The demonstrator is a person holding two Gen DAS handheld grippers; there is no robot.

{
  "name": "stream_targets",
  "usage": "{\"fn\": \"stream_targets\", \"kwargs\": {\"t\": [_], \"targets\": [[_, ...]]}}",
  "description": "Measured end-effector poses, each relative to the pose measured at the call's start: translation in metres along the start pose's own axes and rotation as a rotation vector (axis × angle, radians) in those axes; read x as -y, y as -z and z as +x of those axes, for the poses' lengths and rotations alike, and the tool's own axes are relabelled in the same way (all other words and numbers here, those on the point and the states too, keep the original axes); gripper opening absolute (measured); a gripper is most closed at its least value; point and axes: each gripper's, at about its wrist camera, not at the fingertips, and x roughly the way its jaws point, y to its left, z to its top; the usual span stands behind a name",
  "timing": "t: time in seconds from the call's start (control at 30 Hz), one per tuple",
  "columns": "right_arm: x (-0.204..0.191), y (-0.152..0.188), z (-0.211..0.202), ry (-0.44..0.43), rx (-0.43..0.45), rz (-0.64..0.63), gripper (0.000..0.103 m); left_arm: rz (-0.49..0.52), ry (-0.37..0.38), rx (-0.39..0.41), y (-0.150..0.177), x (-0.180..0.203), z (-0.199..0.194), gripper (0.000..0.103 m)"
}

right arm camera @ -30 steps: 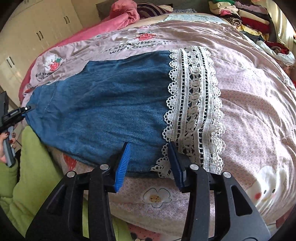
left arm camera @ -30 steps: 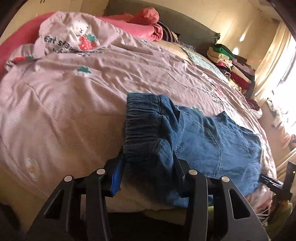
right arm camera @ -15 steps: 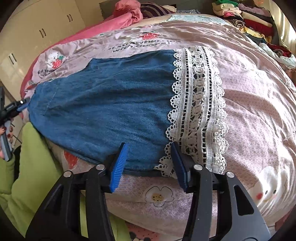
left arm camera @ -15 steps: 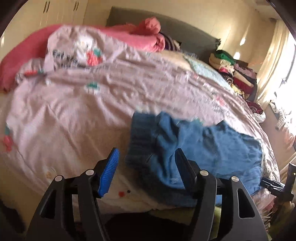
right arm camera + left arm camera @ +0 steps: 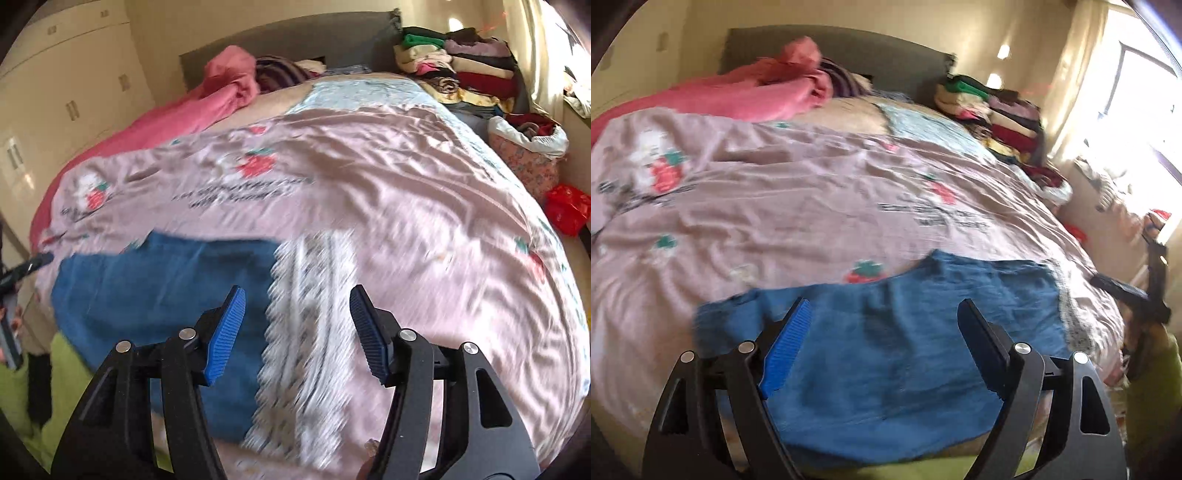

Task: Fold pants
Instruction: 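Grasp the lace hem with the right tool while the left grasps the denim edge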

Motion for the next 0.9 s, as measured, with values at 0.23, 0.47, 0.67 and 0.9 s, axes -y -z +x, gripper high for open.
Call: {"fn": "stream_targets", "kwargs": {"t": [0.23, 0.47, 0.67, 0.9], "targets": [[0.024, -0.027, 0.044, -0.044, -0.052, 0.054, 0.052, 0.068, 0.036, -0.09, -0.019, 0.034, 0.056, 0.081], [0.037, -0.027, 0.086, -0.104, -0.127, 0.061, 0.052, 0.136, 0.015, -0.155, -0.037, 0.056, 0.115, 0.081], [0.044, -0.019, 0.103, -0.143, -0.153, 0.056, 0.052, 0.147, -0.005, -0.204, -0.04, 0.063, 0.153, 0.081], [0.045, -0.016, 0.105, -0.169, -0.13, 0.042, 0.05, 0.141, -0.009, -0.256, -0.035, 0.061, 0.188, 0.081]]}}
